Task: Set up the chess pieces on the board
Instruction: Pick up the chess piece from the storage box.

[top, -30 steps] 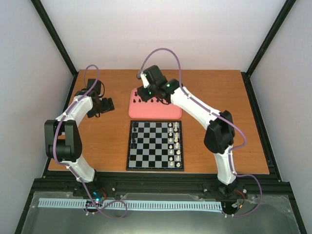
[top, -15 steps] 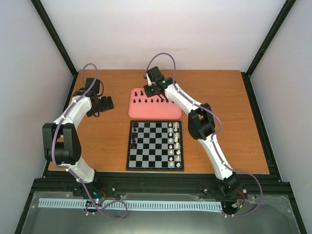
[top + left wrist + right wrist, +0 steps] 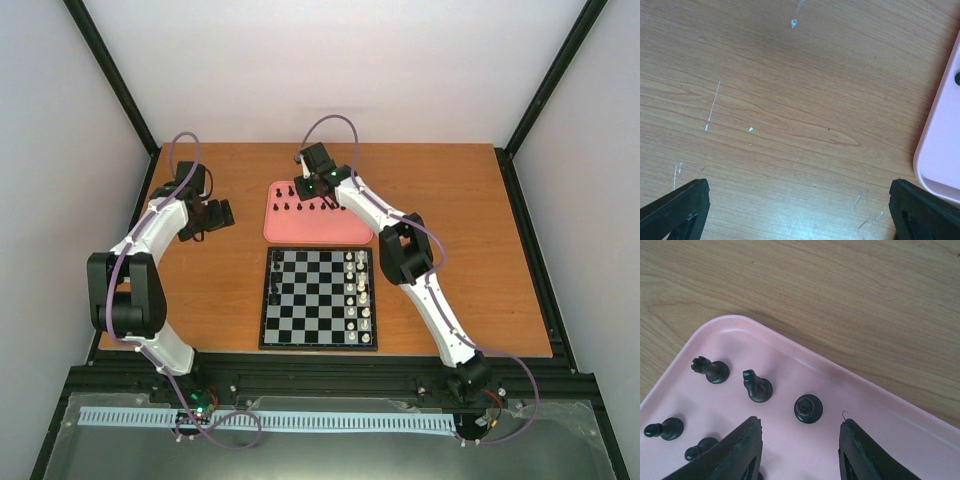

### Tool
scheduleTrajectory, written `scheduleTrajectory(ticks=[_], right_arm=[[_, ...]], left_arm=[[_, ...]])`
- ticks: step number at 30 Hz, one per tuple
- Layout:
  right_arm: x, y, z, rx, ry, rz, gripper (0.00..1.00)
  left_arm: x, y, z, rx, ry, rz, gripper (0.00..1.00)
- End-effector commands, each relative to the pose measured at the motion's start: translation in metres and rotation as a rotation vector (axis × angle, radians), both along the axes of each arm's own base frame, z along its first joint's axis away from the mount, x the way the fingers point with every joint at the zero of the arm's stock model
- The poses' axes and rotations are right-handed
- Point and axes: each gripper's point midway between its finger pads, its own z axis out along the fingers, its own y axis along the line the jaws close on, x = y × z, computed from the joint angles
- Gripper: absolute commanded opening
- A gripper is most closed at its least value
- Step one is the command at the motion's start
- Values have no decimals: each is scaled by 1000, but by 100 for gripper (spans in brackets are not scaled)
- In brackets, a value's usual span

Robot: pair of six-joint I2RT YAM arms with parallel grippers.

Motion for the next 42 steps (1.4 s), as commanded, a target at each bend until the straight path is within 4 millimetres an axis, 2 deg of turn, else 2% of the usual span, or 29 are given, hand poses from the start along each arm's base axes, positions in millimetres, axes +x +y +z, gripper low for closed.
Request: scheduleTrajectory(ticks=[1, 11, 18, 33, 42], right_arm=[[16, 0, 2, 44, -32, -16, 49], [26, 0, -5, 62, -49, -27, 49], [28, 1, -8, 76, -46, -28, 37], [29, 4, -22, 89, -26, -30, 36], [32, -1, -26, 86, -23, -41, 25]], left_arm=[[4, -1, 3, -7, -13, -2, 100], [3, -1, 1, -6, -6, -2, 100], [5, -2, -3, -8, 3, -3, 100], [5, -2, -8, -10, 18, -7, 100], [8, -3, -9, -14, 20, -8, 100]])
